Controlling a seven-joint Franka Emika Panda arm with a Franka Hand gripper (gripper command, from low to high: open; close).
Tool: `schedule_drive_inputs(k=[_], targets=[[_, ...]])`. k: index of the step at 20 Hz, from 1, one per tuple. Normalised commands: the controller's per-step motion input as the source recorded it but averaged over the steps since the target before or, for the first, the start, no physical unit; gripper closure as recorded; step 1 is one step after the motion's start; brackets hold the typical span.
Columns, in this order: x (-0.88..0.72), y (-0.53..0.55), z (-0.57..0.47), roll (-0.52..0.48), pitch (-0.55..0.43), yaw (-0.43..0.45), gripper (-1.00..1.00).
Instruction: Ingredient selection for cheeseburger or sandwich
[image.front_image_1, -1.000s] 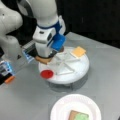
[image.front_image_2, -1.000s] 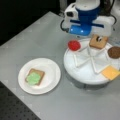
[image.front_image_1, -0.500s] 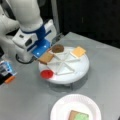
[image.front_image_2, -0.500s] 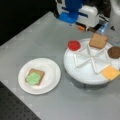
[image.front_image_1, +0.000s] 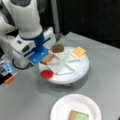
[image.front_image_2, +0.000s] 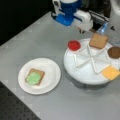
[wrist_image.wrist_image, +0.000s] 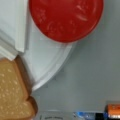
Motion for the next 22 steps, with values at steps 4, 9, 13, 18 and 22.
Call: schedule_drive_inputs(k=[4,9,13,18,22], targets=[[0.04,-0.11,-0.35,0.261,-0.145,-0.103,-1.00],[-0.06,0.00,-0.30,0.309,-0.136,-0.128,-1.00],[-0.05,0.08,-0.30,0.274,-0.153,-0.128,-1.00],[-0.07,0.05,-0.16,0.257,-0.137,-0.066,-1.00],[-0.10,0.01,-0.15,0.176,-0.151,-0.047,-1.00]])
